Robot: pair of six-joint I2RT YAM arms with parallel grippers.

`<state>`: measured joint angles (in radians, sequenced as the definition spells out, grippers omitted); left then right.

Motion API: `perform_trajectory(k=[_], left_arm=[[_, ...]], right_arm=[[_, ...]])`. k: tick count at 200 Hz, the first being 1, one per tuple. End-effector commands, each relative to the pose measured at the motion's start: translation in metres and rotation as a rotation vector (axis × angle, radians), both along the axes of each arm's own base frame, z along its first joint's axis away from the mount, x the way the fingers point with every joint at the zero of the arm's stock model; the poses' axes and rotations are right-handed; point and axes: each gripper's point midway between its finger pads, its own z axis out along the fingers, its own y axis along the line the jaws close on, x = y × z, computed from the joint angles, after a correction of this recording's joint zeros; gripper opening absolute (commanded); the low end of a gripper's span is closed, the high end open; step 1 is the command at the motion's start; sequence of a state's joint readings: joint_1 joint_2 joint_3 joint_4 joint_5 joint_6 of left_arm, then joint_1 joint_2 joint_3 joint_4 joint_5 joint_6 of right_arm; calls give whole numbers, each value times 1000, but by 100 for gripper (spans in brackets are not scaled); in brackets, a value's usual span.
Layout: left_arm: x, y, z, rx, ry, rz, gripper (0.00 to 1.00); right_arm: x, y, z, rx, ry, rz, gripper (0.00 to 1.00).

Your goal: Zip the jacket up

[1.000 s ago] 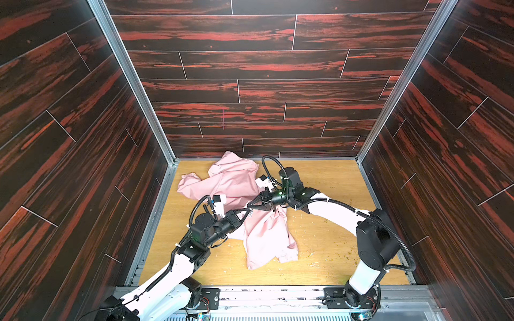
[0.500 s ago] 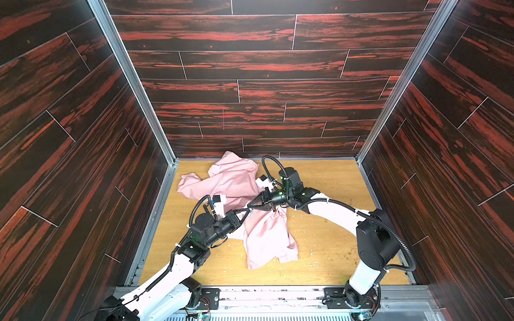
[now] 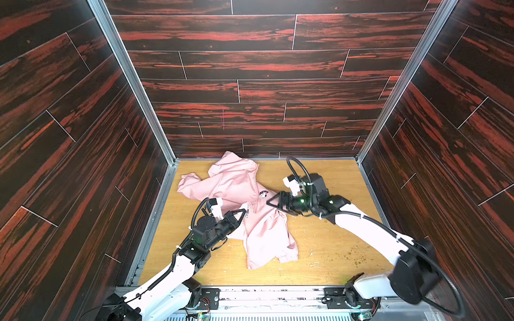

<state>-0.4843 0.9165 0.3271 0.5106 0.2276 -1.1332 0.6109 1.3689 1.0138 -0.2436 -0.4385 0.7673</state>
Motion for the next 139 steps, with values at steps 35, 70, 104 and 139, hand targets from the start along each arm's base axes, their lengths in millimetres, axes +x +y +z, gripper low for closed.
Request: perform_trajectory(k=[35, 70, 104, 139], left_arm=[[15, 11, -1, 68, -37, 82, 0], [14, 21, -14, 146, 9, 121, 0], [8, 52, -46, 296, 123, 240, 0], [0, 88, -54, 392, 181, 371, 0]], right_arm=[[-45, -60, -56, -415, -28, -131, 93], [-74, -36, -72, -539, -13, -62, 73], [-99, 9, -93, -547, 22, 38, 71], [-112, 65, -109, -567, 28, 189, 75]])
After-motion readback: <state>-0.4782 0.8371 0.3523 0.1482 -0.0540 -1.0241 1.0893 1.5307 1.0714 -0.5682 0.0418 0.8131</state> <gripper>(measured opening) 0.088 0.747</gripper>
